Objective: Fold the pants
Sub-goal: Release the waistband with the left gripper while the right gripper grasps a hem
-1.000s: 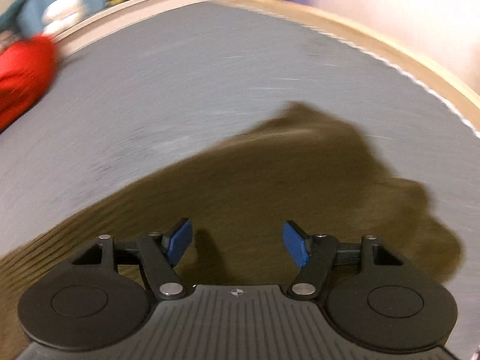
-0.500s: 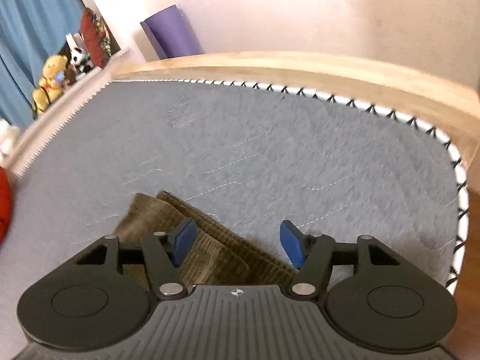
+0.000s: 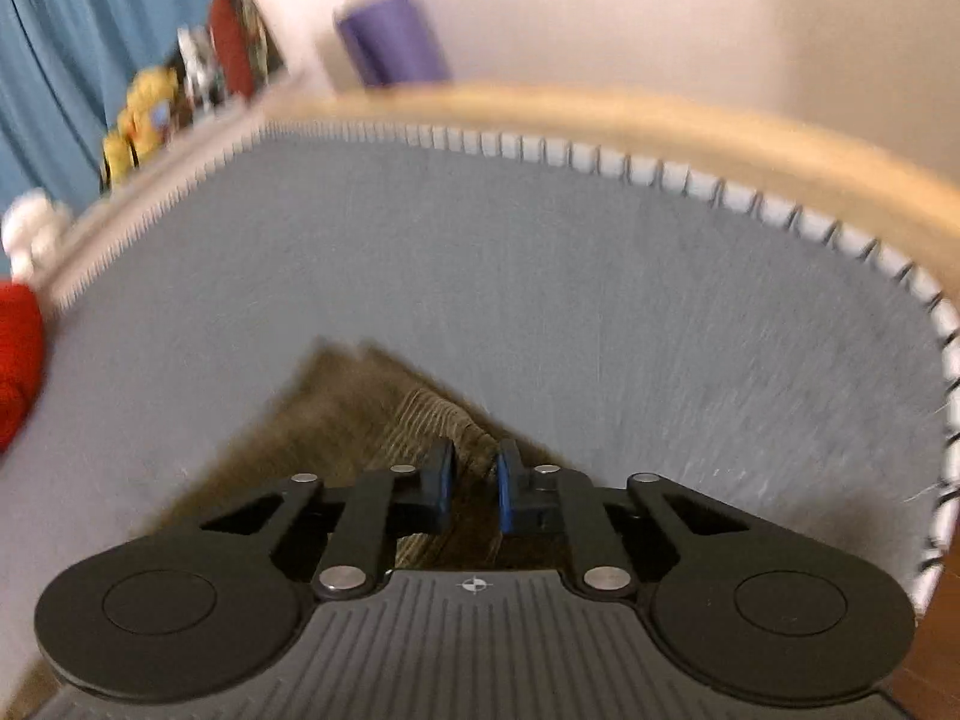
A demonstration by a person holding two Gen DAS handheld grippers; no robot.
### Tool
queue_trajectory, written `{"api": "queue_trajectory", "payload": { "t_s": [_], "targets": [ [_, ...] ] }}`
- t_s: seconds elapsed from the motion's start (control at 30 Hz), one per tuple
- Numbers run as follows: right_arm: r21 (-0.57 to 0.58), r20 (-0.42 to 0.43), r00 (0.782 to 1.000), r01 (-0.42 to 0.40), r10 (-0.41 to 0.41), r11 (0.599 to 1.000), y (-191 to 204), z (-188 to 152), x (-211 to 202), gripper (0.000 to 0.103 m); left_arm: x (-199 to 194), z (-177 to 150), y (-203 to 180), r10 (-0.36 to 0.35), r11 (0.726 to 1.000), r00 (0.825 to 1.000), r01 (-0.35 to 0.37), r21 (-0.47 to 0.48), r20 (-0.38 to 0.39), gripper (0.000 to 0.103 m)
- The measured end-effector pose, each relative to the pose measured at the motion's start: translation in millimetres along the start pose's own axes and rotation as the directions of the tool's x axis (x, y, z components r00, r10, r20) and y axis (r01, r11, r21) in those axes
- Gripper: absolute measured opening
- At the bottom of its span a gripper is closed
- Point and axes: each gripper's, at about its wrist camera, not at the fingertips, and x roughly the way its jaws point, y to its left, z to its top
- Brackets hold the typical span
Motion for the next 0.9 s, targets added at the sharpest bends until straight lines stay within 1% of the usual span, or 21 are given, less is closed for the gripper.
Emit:
{"api": "queue_trajectory", "payload": {
  "t_s": [0.03,0.07,0.1,0.17,0.2,0.23,0.27,0.3,0.37,0.4,0.47,0.5,0.53,0.57,0.63,0.67,0.7,0.77,0.83,0.87,0.9],
  "targets": [
    [-0.016,0.032,0.999,0.023,-0.022,1.0,5,1,-13,0.014,0,0,-1,-0.006,1.0,1.0,0.006,0.004,0.002,0.061],
    [-0.019,0.043,0.997,0.057,-0.056,0.998,7,1,-21,0.014,-1,0,-3,-0.011,1.0,1.0,0.011,0.011,0.001,0.061],
    [-0.008,0.028,0.995,0.091,-0.091,0.996,5,1,-22,0.014,-1,-1,-6,-0.016,1.0,1.0,0.017,0.021,-0.001,0.061],
    [0.015,-0.059,0.989,0.137,-0.136,0.99,-5,-3,-6,0.016,0,-3,-11,-0.031,0.998,0.999,0.031,0.047,-0.011,0.061],
    [0.009,-0.121,0.981,0.152,-0.15,0.988,-10,-5,7,0.019,0,-5,-14,-0.038,0.997,0.999,0.039,0.06,-0.014,0.061],
    [0.003,-0.166,0.969,0.186,-0.183,0.983,-18,-9,19,0.019,-1,-6,-17,-0.044,0.996,0.999,0.045,0.073,-0.015,0.061],
    [0.021,-0.17,0.963,0.217,-0.211,0.976,-26,-12,25,0.026,-2,-8,-20,-0.05,0.995,0.999,0.051,0.084,-0.015,0.061],
    [0.043,-0.164,0.961,0.234,-0.224,0.971,-34,-13,28,0.053,-3,-9,-23,-0.055,0.994,0.998,0.056,0.093,-0.013,0.061],
    [0.038,-0.16,0.958,0.245,-0.236,0.969,-41,-15,33,0.077,-5,-11,-26,-0.066,0.992,0.998,0.066,0.107,-0.009,0.062],
    [0.04,-0.162,0.963,0.226,-0.217,0.973,-44,-16,34,0.076,-6,-11,-28,-0.071,0.991,0.997,0.071,0.111,-0.008,0.063],
    [0.068,-0.185,0.975,0.139,-0.125,0.988,-48,-21,39,0.076,-7,-12,-31,-0.077,0.99,0.997,0.077,0.118,-0.006,0.065],
    [0.073,-0.204,0.975,0.107,-0.09,0.992,-48,-23,43,0.076,-7,-13,-33,-0.077,0.99,0.997,0.077,0.122,-0.006,0.065],
    [0.065,-0.215,0.973,0.095,-0.079,0.993,-47,-27,47,0.077,-7,-14,-34,-0.078,0.989,0.997,0.078,0.126,-0.007,0.065],
    [0.024,-0.203,0.974,0.106,-0.099,0.994,-40,-30,48,0.077,-6,-15,-36,-0.078,0.988,0.997,0.079,0.131,-0.009,0.065],
    [-0.078,-0.186,0.973,0.122,-0.135,0.989,-25,-36,49,0.065,-6,-18,-41,-0.078,0.987,0.997,0.079,0.141,-0.011,0.065],
    [-0.085,-0.181,0.976,0.105,-0.119,0.991,-23,-36,49,0.049,-7,-18,-42,-0.078,0.986,0.997,0.079,0.146,-0.012,0.065],
    [-0.072,-0.179,0.979,0.088,-0.1,0.994,-20,-37,47,0.038,-7,-19,-43,-0.08,0.985,0.997,0.08,0.149,-0.012,0.065],
    [-0.098,-0.153,0.98,0.11,-0.124,0.989,-9,-37,41,0.033,-8,-20,-43,-0.081,0.985,0.997,0.081,0.153,-0.009,0.065],
    [-0.156,-0.084,0.985,0.137,-0.151,0.978,14,-35,27,0.031,-10,-20,-42,-0.08,0.986,0.997,0.08,0.148,-0.004,0.065],
    [-0.165,-0.054,0.99,0.12,-0.131,0.979,26,-33,20,0.03,-10,-19,-40,-0.078,0.987,0.997,0.077,0.141,-0.001,0.065],
    [-0.181,-0.025,0.996,0.084,-0.09,0.98,41,-32,9,0.03,-11,-18,-37,-0.076,0.988,0.997,0.076,0.131,0.001,0.065]
  ]
}}
